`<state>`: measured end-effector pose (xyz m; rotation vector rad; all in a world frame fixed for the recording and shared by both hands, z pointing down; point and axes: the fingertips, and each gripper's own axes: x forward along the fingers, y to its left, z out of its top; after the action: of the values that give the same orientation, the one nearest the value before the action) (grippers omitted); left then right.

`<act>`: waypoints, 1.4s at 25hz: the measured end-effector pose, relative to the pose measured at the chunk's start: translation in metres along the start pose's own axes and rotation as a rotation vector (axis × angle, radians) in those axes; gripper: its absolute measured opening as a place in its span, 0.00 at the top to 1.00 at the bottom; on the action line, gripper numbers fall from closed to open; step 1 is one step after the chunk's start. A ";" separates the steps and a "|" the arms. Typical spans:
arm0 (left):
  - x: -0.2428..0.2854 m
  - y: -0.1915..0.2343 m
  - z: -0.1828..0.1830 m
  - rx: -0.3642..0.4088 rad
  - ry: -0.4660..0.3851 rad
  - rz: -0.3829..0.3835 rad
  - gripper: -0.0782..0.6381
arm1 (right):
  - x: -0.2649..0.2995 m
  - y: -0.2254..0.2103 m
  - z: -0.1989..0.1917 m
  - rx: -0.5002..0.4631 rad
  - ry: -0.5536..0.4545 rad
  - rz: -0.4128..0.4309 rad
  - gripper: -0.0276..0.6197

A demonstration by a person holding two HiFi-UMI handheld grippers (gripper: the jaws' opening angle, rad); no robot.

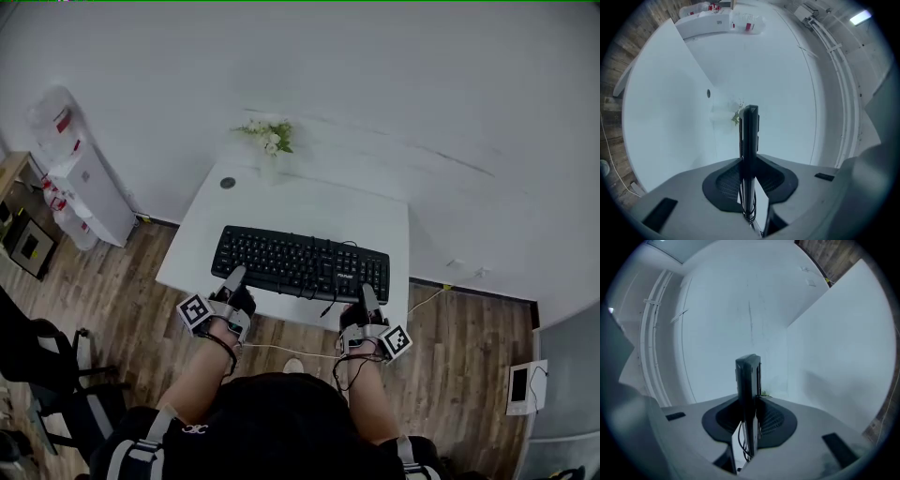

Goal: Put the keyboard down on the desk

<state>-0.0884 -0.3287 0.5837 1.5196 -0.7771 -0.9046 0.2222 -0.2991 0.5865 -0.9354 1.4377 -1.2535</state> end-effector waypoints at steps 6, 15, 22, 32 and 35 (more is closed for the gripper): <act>0.044 0.012 0.016 -0.015 -0.019 0.020 0.79 | 0.047 -0.013 0.019 0.005 0.012 -0.020 0.84; 0.080 0.049 0.048 -0.036 0.015 0.103 0.79 | 0.086 -0.054 0.019 0.035 -0.012 -0.106 0.84; 0.110 0.087 0.062 -0.073 0.038 0.168 0.79 | 0.107 -0.085 0.028 0.056 -0.038 -0.176 0.84; 0.154 0.136 0.065 -0.103 0.092 0.270 0.79 | 0.127 -0.134 0.053 0.077 -0.086 -0.288 0.84; 0.164 0.147 0.062 -0.122 0.106 0.291 0.79 | 0.130 -0.145 0.061 0.073 -0.091 -0.313 0.84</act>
<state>-0.0621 -0.5206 0.7063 1.2967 -0.8250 -0.6377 0.2452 -0.4626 0.7060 -1.1847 1.1974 -1.4600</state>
